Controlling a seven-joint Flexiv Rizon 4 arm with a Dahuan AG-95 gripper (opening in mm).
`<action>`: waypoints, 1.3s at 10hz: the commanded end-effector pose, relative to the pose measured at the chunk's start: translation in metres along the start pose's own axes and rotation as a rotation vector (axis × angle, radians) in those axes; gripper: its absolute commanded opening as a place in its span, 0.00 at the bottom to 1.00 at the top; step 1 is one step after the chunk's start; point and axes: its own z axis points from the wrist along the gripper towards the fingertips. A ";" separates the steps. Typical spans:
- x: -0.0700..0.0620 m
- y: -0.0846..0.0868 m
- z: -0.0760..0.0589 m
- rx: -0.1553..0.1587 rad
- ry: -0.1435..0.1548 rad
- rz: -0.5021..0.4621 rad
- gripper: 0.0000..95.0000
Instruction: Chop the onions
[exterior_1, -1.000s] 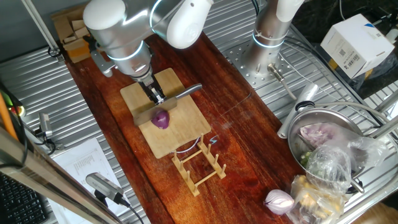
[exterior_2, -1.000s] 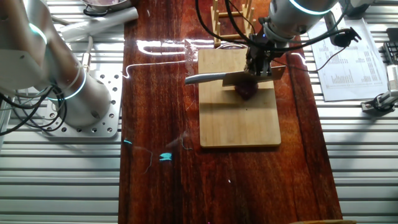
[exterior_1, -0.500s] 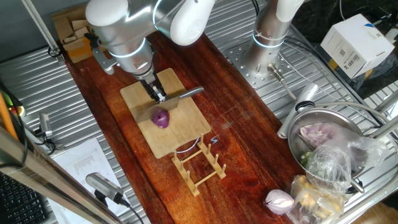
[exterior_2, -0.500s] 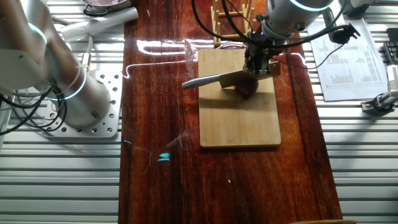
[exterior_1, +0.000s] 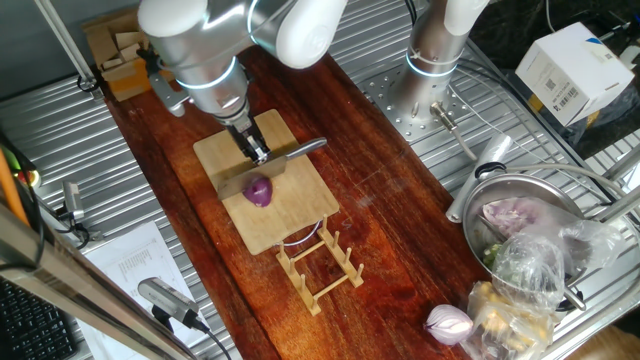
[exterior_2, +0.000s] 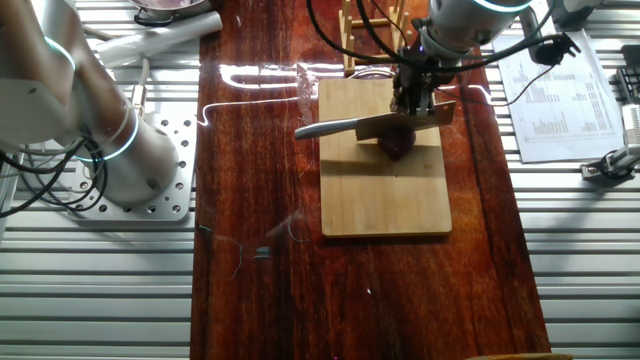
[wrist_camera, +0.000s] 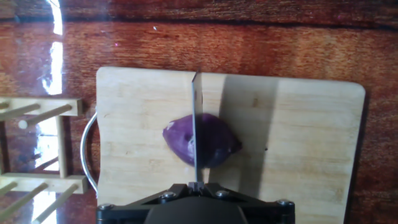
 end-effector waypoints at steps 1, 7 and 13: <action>-0.004 -0.002 0.003 0.001 0.003 -0.001 0.00; -0.026 -0.004 0.035 0.005 0.001 0.013 0.00; -0.021 -0.004 0.025 0.004 0.004 0.006 0.00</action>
